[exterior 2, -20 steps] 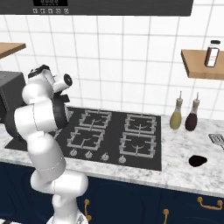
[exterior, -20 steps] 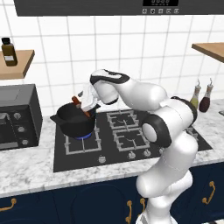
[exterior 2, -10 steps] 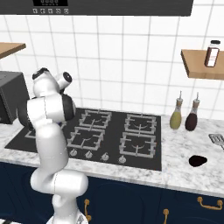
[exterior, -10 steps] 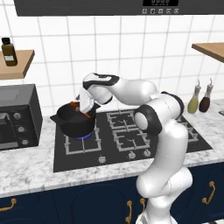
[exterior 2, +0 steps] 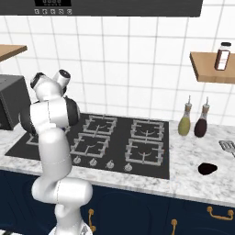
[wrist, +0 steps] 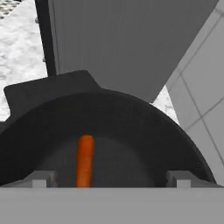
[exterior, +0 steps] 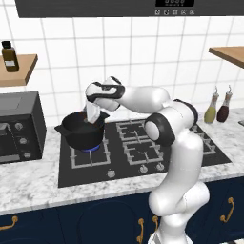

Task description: Put the carrot and avocado in the pot. Retrieve the spatula and lightly stir the vegetables in the pot.

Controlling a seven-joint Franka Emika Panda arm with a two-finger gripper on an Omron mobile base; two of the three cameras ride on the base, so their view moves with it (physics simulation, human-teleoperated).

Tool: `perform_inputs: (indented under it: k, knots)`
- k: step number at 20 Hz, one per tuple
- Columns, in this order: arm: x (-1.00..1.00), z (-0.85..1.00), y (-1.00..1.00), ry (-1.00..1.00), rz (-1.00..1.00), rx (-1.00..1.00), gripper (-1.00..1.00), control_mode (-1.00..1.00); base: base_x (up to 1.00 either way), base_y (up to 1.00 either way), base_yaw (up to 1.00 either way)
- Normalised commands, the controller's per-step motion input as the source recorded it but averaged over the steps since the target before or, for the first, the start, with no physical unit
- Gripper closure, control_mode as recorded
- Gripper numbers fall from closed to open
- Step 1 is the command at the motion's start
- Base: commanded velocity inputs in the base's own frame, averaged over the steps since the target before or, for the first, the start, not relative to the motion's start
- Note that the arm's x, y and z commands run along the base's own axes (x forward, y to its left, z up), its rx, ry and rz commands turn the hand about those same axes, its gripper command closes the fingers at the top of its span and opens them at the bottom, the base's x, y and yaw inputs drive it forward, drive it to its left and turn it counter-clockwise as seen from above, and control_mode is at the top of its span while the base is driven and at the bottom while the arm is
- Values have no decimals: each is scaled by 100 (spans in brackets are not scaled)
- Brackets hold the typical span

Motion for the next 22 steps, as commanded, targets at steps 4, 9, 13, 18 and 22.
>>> perform_inputs:
  k: [4, 9, 13, 18, 22]
  knots:
    - [-11, 58, -13, -4, 1, -13, -100, -100, 0, 0, 0]
    - [-62, 81, -65, -17, 0, 0, -100, -100, 0, 0, 0]
    - [-80, 7, -98, -16, 0, -8, -100, -100, 0, 0, 0]
    - [-65, -3, -99, -6, -2, -15, -100, -100, 0, 0, 0]
    - [-41, -25, -89, 0, -7, -24, -100, -100, 0, 0, 0]
